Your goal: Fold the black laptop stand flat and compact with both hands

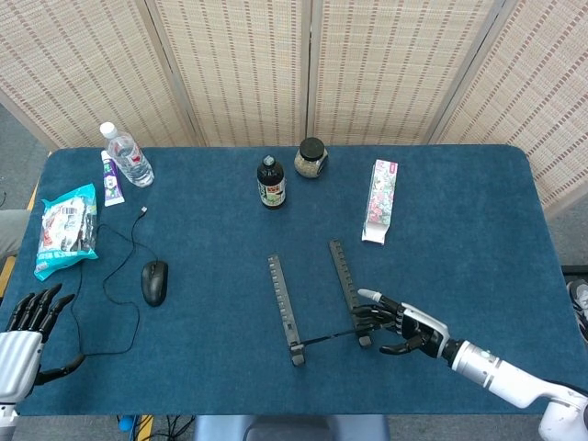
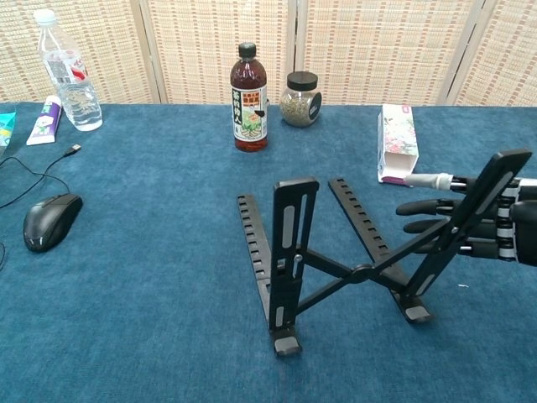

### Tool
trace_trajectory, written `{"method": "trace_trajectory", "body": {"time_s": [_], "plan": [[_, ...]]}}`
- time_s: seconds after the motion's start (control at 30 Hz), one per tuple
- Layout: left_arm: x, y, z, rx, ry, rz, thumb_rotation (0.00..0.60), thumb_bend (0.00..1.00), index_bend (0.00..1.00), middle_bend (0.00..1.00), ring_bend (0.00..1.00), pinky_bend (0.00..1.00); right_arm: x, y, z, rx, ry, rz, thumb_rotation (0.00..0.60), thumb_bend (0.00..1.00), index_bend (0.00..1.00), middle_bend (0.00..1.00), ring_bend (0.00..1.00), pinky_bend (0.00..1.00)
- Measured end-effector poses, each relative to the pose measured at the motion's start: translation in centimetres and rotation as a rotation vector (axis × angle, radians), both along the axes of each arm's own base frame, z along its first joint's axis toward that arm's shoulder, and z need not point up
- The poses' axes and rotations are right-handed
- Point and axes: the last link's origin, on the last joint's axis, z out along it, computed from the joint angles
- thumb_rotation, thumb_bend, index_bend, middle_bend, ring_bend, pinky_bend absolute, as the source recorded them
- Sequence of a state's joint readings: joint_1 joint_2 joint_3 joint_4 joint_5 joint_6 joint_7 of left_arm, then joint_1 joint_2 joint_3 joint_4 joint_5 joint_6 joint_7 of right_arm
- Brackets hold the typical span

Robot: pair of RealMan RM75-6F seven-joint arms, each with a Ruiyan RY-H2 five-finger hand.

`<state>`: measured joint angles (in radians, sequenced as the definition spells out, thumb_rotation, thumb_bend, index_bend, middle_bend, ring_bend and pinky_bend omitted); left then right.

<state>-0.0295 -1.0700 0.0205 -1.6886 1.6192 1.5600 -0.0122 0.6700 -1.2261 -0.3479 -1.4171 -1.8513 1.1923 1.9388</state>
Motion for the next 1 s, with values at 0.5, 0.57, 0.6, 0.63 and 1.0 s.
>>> {"method": "trace_trajectory", "body": {"time_s": [0.5,0.57,0.6,0.63,1.0], "plan": [[0.1,0.7,-0.1,-0.016,0.004,-0.023,0.6,0.12,0.11,0.04,0.0,0.01,0.3,-0.4,1.2,-0.061,0.011,0.053,0.562,0.0,0.0,0.23,0.13,0.16],[0.1,1.0,-0.2,-0.032,-0.008,-0.029,0.6,0.12,0.11,0.04,0.0,0.01,0.6,-0.5,1.8,-0.091,0.006,0.064,0.564,0.0,0.0,0.23,0.13,0.16],[0.1,1.2,-0.3,-0.038,-0.012,-0.03,0.6,0.12,0.11,0.04,0.0,0.01,0.7,-0.6,2.2,-0.113,0.0,0.07,0.564,0.0,0.0,0.23,0.13,0.16],[0.1,1.4,-0.3,-0.048,-0.02,-0.033,0.6,0.12,0.11,0.04,0.0,0.01,0.9,-0.6,2.6,-0.13,-0.003,0.074,0.563,0.0,0.0,0.23,0.13,0.16],[0.5,5.2,-1.5,-0.239,-0.12,-0.109,0.6,0.12,0.11,0.06,0.01,0.01,2.5,-0.5,8.1,-0.347,-0.036,0.101,0.561,0.0,0.0,0.23,0.13,0.16]]}}
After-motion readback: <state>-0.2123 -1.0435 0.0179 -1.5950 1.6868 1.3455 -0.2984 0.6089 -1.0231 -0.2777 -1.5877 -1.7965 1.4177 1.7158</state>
